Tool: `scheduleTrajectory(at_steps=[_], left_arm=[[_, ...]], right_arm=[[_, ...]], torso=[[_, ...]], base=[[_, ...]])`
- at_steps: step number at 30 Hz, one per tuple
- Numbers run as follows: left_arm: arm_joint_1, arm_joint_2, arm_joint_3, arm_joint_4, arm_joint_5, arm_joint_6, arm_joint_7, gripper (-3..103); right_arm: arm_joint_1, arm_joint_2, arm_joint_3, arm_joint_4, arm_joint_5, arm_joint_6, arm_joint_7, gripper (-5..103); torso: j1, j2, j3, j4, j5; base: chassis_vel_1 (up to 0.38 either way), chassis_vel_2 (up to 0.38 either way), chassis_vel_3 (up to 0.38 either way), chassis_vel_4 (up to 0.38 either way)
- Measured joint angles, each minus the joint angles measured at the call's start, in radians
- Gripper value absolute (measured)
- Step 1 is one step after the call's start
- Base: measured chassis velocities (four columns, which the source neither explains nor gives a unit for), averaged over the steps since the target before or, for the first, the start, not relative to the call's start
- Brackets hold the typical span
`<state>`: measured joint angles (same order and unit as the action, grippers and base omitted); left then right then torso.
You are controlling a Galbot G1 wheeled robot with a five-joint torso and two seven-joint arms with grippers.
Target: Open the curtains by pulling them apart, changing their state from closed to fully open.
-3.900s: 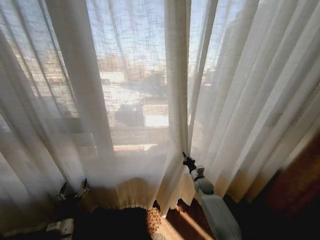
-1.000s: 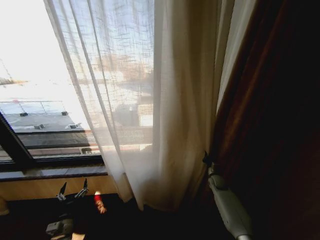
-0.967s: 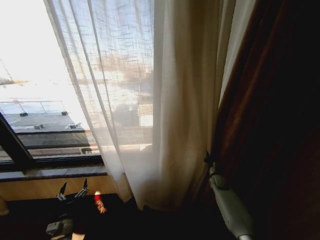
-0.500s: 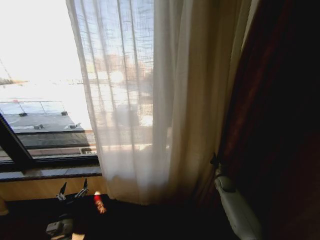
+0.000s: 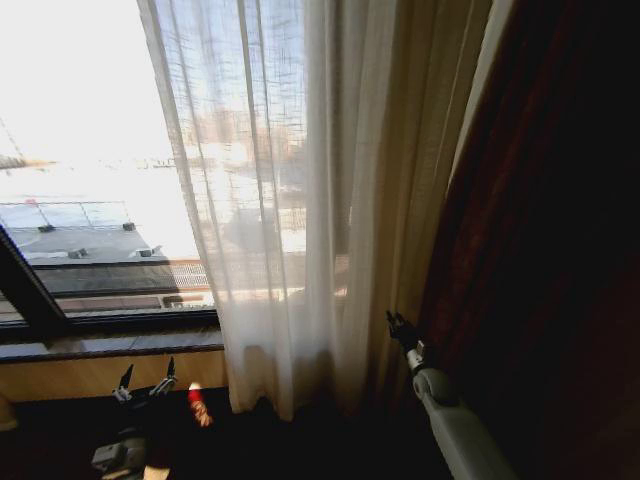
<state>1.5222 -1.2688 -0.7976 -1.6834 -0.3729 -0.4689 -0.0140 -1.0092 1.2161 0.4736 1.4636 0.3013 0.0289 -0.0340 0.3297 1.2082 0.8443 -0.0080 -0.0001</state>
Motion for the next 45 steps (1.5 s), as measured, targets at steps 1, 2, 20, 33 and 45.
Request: scheduleTrajectory(at_steps=[1, 2, 20, 33, 45], left_arm=[[0.0, 0.0, 0.0, 0.0, 0.0, 0.0, 0.0, 100], [0.0, 0.0, 0.0, 0.0, 0.0, 0.0, 0.0, 100], [0.0, 0.0, 0.0, 0.0, 0.0, 0.0, 0.0, 100], [0.0, 0.0, 0.0, 0.0, 0.0, 0.0, 0.0, 100], [0.0, 0.0, 0.0, 0.0, 0.0, 0.0, 0.0, 100]], right_arm=[[-0.017, -0.004, 0.0, 0.025, 0.0, -0.003, 0.001, 37], [-0.036, -0.008, 0.001, 0.054, 0.0, -0.005, 0.002, 47], [-0.085, -0.012, 0.022, 0.101, -0.008, 0.059, -0.057, 100], [-0.084, -0.014, 0.022, 0.101, -0.022, 0.066, -0.095, 100], [-0.084, -0.014, 0.02, 0.097, -0.032, 0.068, -0.122, 100]], torso=[[0.0, 0.0, 0.0, 0.0, 0.0001], [0.0, 0.0, 0.0, -0.0001, 0.0001], [0.0, 0.0, 0.0, 0.0, 0.0001], [0.0, 0.0, 0.0, -0.0001, 0.0002], [0.0, 0.0, 0.0, 0.0, 0.0002]], base=[[0.0, 0.0, 0.0, 0.0], [0.0, 0.0, 0.0, 0.0], [0.0, 0.0, 0.0, 0.0], [0.048, 0.034, -0.044, -0.031], [0.252, 0.219, -0.249, -0.222]])
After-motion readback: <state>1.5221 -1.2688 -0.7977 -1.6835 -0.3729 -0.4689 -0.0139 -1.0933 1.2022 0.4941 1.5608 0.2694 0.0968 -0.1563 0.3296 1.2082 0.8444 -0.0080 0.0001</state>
